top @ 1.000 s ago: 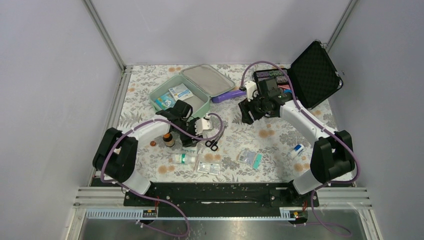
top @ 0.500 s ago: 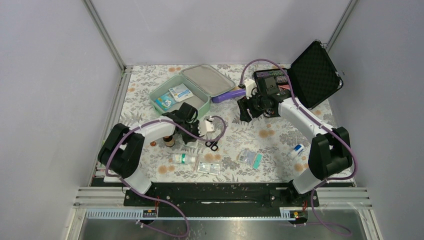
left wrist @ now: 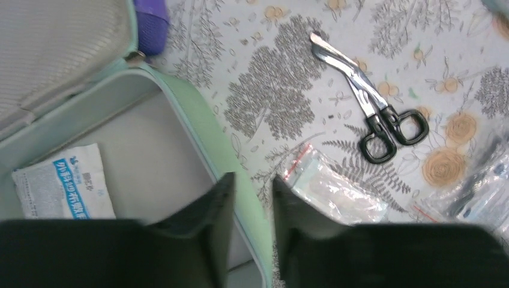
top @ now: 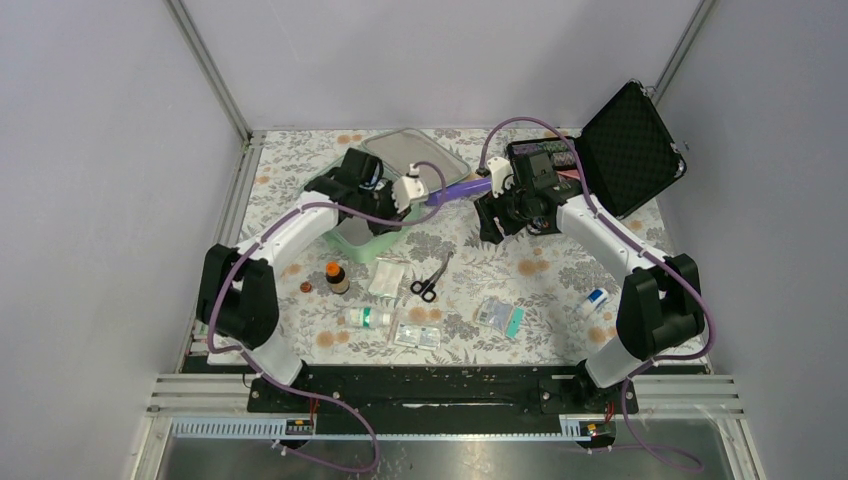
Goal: Organize the medicine kit
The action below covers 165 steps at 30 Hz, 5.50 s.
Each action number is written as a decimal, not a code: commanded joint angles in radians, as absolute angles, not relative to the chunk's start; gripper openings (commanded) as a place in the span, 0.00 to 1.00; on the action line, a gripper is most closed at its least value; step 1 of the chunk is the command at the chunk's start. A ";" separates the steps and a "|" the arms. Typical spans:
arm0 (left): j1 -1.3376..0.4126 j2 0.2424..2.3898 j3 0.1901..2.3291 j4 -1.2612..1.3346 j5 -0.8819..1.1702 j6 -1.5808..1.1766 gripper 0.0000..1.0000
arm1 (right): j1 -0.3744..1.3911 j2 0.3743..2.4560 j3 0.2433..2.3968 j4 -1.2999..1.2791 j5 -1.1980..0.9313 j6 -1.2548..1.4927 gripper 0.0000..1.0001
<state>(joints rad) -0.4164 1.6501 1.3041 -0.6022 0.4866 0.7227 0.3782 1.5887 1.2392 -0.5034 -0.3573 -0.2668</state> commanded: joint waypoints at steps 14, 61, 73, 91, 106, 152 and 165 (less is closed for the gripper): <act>-0.465 1.553 1.027 -0.667 0.055 0.109 0.59 | 0.373 1.610 1.283 -0.480 -0.371 -0.258 0.71; -0.400 1.421 0.823 -0.478 0.207 -0.050 0.60 | 0.373 1.637 1.293 -0.480 -0.392 -0.230 0.71; -0.393 1.533 0.850 -0.496 0.214 -0.108 0.47 | 0.373 1.650 1.313 -0.482 -0.393 -0.220 0.71; -0.397 1.270 0.994 -0.632 0.500 0.503 0.00 | 0.373 1.633 1.285 -0.479 -0.380 -0.235 0.71; -0.309 1.535 1.540 -0.482 0.303 0.304 0.00 | 0.373 1.636 1.319 -0.471 -0.351 -0.274 0.71; -0.155 1.779 1.423 -0.644 -0.355 -0.753 0.00 | 0.371 1.703 1.408 -0.483 -0.319 -0.330 0.72; -0.224 1.740 1.420 -0.668 -0.483 -0.986 0.00 | 0.372 1.711 1.414 -0.483 -0.336 -0.318 0.72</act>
<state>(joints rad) -0.2138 1.7683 1.4044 -0.6563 -0.4015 -0.8818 0.3767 1.7546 1.4048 -0.4854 -0.3252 -0.3180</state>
